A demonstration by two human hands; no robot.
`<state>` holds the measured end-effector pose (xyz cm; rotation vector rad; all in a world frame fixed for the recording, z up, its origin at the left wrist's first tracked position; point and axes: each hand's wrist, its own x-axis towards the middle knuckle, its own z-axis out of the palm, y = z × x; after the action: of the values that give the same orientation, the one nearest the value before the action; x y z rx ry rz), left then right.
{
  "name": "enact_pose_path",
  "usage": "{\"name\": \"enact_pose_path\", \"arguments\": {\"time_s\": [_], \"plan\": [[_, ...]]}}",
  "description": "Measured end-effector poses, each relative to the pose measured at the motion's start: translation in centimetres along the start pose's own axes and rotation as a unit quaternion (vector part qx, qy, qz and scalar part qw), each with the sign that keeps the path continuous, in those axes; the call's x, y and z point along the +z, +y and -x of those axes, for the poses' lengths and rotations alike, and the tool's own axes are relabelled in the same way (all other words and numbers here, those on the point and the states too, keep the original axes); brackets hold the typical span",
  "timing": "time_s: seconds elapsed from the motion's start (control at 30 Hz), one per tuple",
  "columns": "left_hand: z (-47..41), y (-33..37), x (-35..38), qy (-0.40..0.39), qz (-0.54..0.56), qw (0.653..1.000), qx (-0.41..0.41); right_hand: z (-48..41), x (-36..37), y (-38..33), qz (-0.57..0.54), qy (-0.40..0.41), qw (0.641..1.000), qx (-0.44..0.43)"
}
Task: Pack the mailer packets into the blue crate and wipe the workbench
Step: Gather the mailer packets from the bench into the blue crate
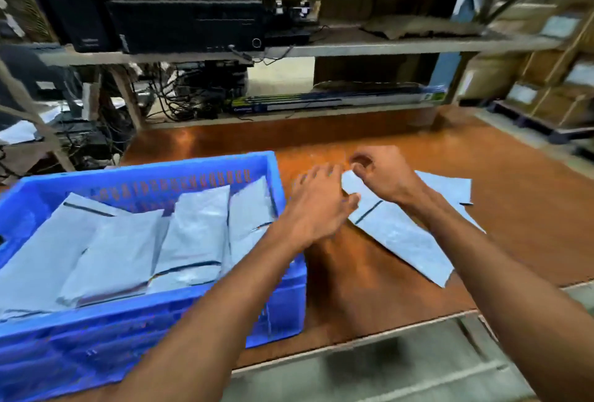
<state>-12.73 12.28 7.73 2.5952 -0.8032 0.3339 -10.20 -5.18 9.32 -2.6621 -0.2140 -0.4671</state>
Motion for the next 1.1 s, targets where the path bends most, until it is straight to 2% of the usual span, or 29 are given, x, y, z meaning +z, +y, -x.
{"name": "enact_pose_path", "arguments": {"time_s": [0.13,0.23,0.33,0.43,0.5,0.57,0.73,0.93,1.03,1.1], "plan": [[-0.7,6.5,9.4,-0.134,0.034,0.99,-0.014,6.4,0.7,11.4,0.011,-0.05,0.99,0.135],[-1.2,8.7,15.7,-0.195,0.056,0.979,-0.025,10.8,1.2,18.7,0.03,-0.066,0.971,0.226],[-2.0,10.8,19.4,-0.207,0.055,0.975,-0.054,13.3,2.0,24.2,0.055,-0.078,0.966,0.239],[-3.2,12.6,21.9,-0.233,0.026,0.971,-0.05,14.6,3.1,27.2,0.119,-0.162,0.945,0.257],[-3.4,12.9,23.5,-0.263,0.009,0.963,-0.051,15.4,3.7,27.6,0.135,-0.184,0.938,0.261],[-3.1,12.6,24.2,-0.277,0.0,0.959,-0.062,16.0,3.6,26.4,0.163,-0.152,0.944,0.243],[0.0,10.5,21.4,-0.236,-0.021,0.969,-0.074,18.2,4.6,21.2,0.176,-0.097,0.96,0.196],[4.8,5.5,17.7,-0.131,-0.073,0.979,-0.136,17.6,7.1,16.0,0.133,-0.116,0.976,0.128],[4.4,3.9,18.8,-0.155,-0.084,0.964,-0.199,16.2,8.7,15.6,0.132,-0.15,0.976,0.084],[4.5,3.7,19.8,-0.175,-0.082,0.959,-0.209,15.9,9.7,15.9,0.128,-0.168,0.975,0.063]]}}
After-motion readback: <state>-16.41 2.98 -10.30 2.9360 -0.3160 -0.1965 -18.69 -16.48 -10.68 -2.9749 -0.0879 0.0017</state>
